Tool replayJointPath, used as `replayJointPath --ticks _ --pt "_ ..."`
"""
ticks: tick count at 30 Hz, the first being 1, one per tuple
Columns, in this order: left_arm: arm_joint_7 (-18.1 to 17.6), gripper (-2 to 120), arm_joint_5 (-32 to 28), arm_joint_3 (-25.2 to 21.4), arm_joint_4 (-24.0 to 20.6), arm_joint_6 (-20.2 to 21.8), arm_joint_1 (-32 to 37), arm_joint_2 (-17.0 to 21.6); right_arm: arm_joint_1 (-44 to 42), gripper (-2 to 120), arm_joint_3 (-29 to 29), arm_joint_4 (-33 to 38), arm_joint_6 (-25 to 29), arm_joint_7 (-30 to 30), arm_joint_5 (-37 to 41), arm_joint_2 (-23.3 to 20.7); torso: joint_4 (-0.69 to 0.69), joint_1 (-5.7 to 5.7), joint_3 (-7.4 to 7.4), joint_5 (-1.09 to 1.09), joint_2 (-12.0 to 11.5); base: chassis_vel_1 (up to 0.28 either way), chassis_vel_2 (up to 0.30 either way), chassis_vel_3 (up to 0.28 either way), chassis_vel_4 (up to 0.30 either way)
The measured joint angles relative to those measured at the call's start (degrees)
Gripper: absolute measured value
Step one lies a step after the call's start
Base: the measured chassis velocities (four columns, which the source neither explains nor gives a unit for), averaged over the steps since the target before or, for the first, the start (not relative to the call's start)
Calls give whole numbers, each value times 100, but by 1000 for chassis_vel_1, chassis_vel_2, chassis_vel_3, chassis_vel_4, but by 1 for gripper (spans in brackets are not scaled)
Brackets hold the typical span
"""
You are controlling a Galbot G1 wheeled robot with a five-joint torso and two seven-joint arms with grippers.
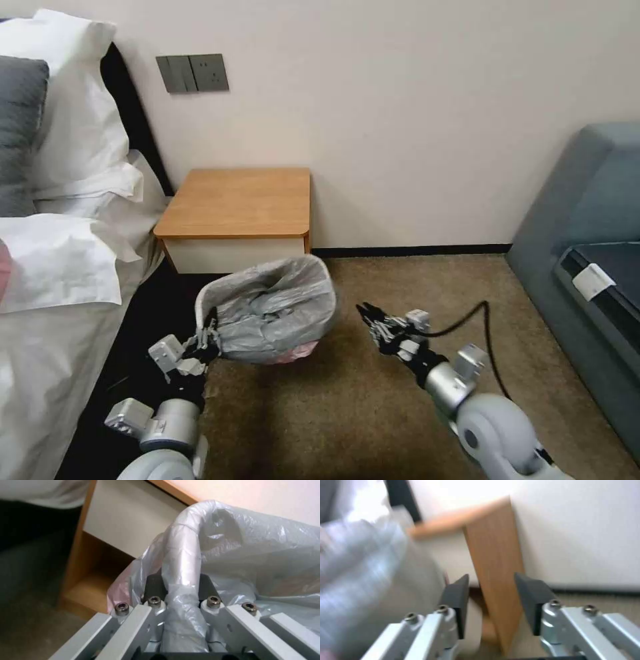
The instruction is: Pick up the garbage bag from the table and place it over the trash can.
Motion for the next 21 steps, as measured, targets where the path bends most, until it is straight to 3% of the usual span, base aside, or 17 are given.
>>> replayJointPath --ticks 3,5,7,8,9,11,12,13,16,21 --pt "91 9 643 58 148 -129 2 19 381 55 -222 709 -130 -273 -4 -424 2 0 0 -1 0 0 0 0 0" --pt "100 9 701 76 155 -142 3 22 445 55 -271 757 -172 -321 -4 -483 3 0 0 -1 0 0 0 0 0" --pt "142 9 944 185 169 -203 20 30 1076 55 -801 963 -564 -604 -17 -950 2 0 0 -1 0 0 0 0 0" --pt "172 9 1102 241 170 -240 31 25 1656 49 -1333 978 -801 -700 -21 -1205 1 0 0 -1 0 0 0 0 0" --pt "172 9 1102 241 170 -240 31 25 1656 49 -1333 978 -801 -700 -21 -1205 1 0 0 -1 0 0 0 0 0" --pt "196 9 1237 303 169 -267 40 15 2550 41 -2170 790 -1020 -814 -110 -1408 6 0 0 -1 0 0 0 0 0" --pt "197 9 1299 351 155 -266 44 15 3096 34 -2747 557 -1142 -953 -303 -1452 5 0 1 0 0 0 0 0 0" --pt "197 9 1299 351 155 -266 44 15 3096 34 -2747 557 -1142 -953 -303 -1452 5 0 1 0 0 0 0 0 0" --pt "198 9 1542 464 126 -260 33 17 4060 19 -3739 106 -1234 -1315 -978 -1418 3 0 1 -1 0 0 0 0 0" --pt "192 9 1757 534 99 -256 53 -31 4621 6 -4223 -264 -1298 -1327 -1325 -1268 2 0 1 0 0 0 0 0 0"
